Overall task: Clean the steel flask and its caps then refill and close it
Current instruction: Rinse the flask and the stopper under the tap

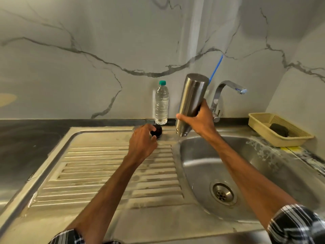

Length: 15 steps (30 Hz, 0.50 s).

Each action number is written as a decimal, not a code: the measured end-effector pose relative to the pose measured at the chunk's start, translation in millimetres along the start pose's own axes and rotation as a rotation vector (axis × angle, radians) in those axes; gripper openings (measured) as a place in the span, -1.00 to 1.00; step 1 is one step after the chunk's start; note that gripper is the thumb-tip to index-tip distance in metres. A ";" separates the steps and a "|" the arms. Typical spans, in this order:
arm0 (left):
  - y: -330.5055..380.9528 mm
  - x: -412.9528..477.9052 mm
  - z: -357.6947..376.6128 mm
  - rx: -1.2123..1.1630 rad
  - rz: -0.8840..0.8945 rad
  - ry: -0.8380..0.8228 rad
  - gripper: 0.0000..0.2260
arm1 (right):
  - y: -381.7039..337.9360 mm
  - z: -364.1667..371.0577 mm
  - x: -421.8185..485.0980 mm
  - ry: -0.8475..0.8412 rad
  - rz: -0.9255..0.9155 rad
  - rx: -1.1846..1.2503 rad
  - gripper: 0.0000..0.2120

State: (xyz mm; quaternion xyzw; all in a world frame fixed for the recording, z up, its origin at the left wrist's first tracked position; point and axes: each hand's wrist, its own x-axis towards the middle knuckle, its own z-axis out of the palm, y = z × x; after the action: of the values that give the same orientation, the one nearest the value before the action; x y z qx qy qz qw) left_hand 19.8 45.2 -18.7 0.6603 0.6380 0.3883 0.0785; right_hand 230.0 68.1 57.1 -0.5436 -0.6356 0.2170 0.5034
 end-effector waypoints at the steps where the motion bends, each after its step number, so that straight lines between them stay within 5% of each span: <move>1: -1.8 0.9 0.3 0.006 -0.013 -0.003 -0.71 | -7.5 7.7 7.2 0.001 -0.009 -0.001 -0.19; 15: -4.2 0.1 -2.0 -0.025 -0.040 -0.013 -0.71 | 19.2 75.5 32.8 -0.040 0.118 -0.100 -0.20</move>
State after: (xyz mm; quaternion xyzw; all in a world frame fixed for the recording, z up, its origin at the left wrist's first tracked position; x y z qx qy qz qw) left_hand 15.4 45.3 -19.8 0.6487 0.6458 0.3904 0.0988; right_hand 176.2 124.5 24.4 -0.6002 -0.6224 0.2249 0.4491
